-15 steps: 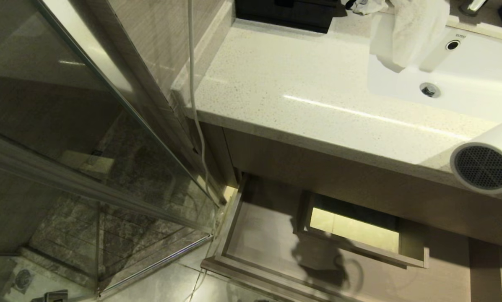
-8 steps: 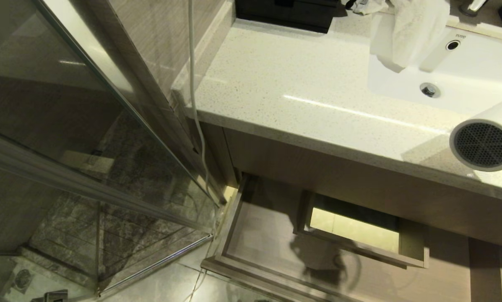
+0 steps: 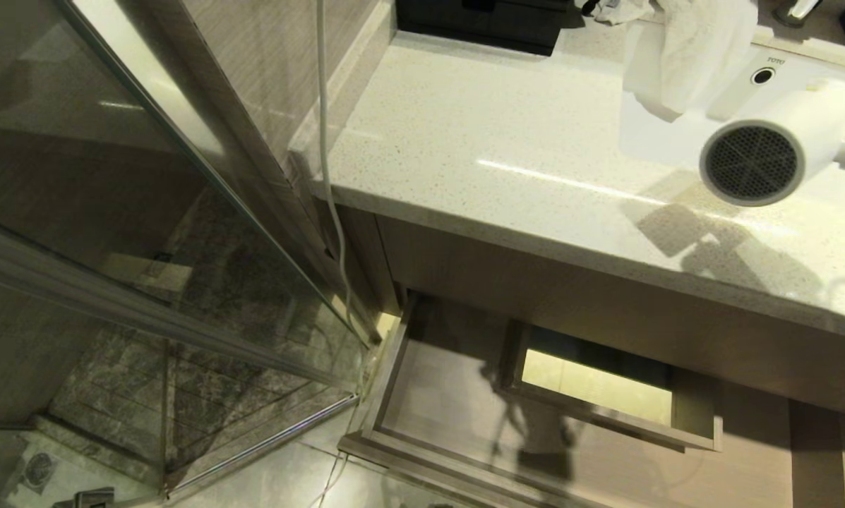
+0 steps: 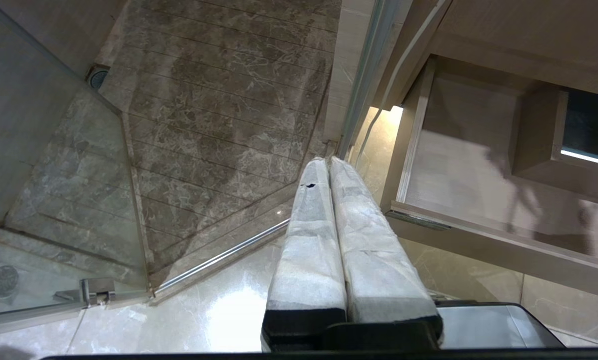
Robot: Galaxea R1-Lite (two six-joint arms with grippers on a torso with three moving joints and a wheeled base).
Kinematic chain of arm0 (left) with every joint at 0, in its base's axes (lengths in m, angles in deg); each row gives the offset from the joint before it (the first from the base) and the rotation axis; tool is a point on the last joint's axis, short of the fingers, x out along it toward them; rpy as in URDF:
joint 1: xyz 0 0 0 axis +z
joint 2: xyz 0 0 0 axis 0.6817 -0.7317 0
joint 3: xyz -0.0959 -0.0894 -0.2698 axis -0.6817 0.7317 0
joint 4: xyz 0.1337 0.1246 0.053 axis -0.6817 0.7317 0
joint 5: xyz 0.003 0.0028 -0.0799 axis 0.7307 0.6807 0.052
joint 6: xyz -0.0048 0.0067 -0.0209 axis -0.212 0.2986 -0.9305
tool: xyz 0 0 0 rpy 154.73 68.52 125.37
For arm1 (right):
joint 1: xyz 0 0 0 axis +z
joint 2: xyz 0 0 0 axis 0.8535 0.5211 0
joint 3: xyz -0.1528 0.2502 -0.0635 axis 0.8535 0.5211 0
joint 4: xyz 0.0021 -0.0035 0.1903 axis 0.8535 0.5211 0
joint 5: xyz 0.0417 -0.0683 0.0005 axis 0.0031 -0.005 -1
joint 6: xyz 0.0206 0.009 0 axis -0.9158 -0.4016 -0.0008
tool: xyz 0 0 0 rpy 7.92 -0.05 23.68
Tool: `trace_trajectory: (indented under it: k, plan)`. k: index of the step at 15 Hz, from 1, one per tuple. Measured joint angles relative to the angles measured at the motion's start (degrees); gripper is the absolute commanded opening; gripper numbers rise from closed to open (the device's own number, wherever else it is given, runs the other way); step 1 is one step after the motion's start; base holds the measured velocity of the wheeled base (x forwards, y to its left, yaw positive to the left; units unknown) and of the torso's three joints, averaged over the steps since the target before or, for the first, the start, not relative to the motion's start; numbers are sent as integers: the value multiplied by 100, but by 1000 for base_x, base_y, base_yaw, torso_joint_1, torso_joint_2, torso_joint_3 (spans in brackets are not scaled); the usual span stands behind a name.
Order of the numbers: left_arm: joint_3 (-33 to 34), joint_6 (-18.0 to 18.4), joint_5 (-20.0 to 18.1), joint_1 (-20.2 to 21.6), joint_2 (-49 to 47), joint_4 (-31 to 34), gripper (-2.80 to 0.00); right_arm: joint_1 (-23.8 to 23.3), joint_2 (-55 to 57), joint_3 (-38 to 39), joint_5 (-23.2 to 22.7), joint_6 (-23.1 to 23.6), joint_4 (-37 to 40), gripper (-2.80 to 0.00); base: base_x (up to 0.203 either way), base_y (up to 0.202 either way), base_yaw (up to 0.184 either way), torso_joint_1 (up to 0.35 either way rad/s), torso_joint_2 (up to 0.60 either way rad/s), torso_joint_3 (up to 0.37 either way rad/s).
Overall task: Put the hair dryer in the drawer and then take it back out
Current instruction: Place it on the countertop
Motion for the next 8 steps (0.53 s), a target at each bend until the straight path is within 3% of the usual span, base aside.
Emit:
trace_trajectory:
  k: [4,8]
  plan:
    - [0,0,-2,-2,0,0,-280,1033,966,-416,7,22,-509,-280,0,0,0,0,0,0]
    - [0,0,0,0,0,-2,-280,1504,1696,-856,35,9,-662,-280,0,0,0,0,0,0]
